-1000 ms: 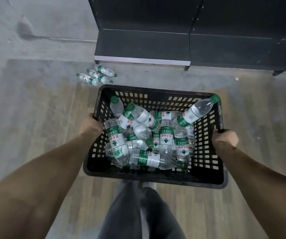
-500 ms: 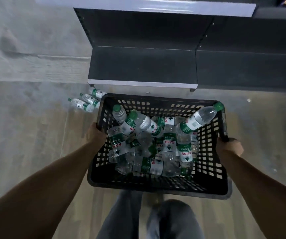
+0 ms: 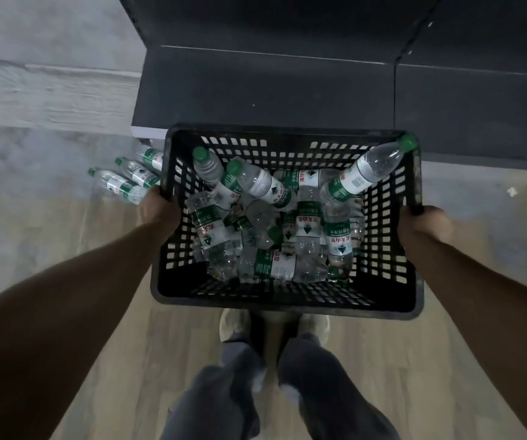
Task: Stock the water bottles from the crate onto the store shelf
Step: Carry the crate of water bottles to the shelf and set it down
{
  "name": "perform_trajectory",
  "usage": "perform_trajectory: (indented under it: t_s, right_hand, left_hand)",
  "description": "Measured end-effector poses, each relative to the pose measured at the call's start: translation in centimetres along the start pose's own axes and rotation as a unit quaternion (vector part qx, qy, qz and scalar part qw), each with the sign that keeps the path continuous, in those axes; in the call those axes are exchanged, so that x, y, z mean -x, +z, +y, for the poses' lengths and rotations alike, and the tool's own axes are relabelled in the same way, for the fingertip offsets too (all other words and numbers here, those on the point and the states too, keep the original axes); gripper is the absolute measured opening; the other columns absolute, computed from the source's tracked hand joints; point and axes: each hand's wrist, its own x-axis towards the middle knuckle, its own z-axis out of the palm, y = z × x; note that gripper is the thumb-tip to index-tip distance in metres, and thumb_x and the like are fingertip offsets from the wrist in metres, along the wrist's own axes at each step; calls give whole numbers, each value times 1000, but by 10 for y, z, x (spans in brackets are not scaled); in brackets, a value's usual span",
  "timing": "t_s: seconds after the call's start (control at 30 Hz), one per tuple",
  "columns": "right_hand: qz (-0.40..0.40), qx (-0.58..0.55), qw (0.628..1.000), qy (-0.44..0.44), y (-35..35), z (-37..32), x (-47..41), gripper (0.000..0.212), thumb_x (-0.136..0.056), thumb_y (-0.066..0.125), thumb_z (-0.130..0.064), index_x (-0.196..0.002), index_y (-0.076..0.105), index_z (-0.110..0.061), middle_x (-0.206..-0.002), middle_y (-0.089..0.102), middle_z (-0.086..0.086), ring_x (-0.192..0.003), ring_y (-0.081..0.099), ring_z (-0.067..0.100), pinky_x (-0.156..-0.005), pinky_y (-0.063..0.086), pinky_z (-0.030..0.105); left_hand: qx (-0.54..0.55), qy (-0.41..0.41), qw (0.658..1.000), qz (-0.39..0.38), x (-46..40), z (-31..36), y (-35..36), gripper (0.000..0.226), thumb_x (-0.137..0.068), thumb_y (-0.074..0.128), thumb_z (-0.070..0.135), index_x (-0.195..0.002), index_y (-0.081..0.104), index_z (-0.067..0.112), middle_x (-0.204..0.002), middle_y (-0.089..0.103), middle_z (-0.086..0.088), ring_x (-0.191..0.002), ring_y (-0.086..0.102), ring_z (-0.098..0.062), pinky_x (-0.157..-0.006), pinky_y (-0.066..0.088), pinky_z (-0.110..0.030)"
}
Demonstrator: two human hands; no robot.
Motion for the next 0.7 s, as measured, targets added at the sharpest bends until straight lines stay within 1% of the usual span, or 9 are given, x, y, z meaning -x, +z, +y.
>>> perform_trajectory:
  t_s: [0.03,0.1,0.17,0.2,0.27,0.37,0.5,0.63,0.7]
  right_hand:
    - [-2,-8,1000,3,10,0,-6,42,-94,55,-38,-113,68,-3,-104,70,21,-98,67,37,-76,51,38]
    - [-13,-1,1000,-7,32,-4,-18,43,-94,54,-38,-113,68,-2,-105,69,22,-99,66,38,-81,54,41]
    - [-21,-14,1000,-5,56,-5,-32,45,-95,54,-37,-116,66,1,-108,67,23,-103,65,39,-87,54,46]
    - [-21,-13,1000,-5,68,-5,-38,46,-95,54,-37,-116,65,2,-109,67,24,-103,64,39,-86,54,46]
    - [-20,-23,1000,3,93,-2,-46,45,-95,54,-36,-112,67,3,-105,68,25,-100,65,39,-83,53,45]
    - [-35,-23,999,5,124,11,-51,42,-93,55,-37,-101,72,1,-86,68,21,-83,66,35,-71,50,37]
    - [-35,-5,999,4,157,20,-60,39,-94,55,-32,-100,71,3,-94,70,28,-91,67,42,-78,51,41]
    - [-25,15,999,14,160,17,-61,38,-96,54,-30,-104,69,4,-99,69,29,-95,66,44,-80,50,41]
    - [-47,13,999,23,156,14,-58,40,-96,53,-32,-105,69,4,-101,68,29,-96,65,44,-83,50,43]
  left_hand:
    - [-1,1,1000,6,-11,0,10,34,-95,49,28,-124,59,15,-115,66,-16,-106,63,-37,-95,52,-50]
    - [-1,5,1000,22,-32,0,27,33,-93,49,30,-121,61,17,-112,68,-14,-102,65,-36,-92,54,-49]
    - [13,11,999,44,-49,1,42,28,-92,51,31,-116,63,22,-105,70,-10,-92,65,-31,-83,55,-42]
    - [23,12,998,52,-56,1,48,24,-92,53,32,-113,63,26,-101,70,-7,-86,64,-28,-76,54,-38]
    - [20,11,998,52,-68,1,64,23,-93,55,37,-112,63,28,-95,68,-4,-81,61,-25,-71,51,-34]
    - [6,9,999,30,-82,-9,90,26,-97,54,36,-113,62,17,-90,63,-9,-77,56,-25,-65,43,-32]
    - [18,27,999,32,-94,-18,121,26,-99,53,27,-117,60,9,-88,61,-14,-72,50,-22,-51,32,-27]
    - [-5,22,999,34,-93,-15,122,27,-99,51,23,-119,57,5,-105,65,-22,-85,58,-31,-67,42,-36]
    - [-22,25,999,15,-93,-12,116,27,-100,49,24,-117,57,5,-103,65,-22,-82,58,-30,-66,42,-36]
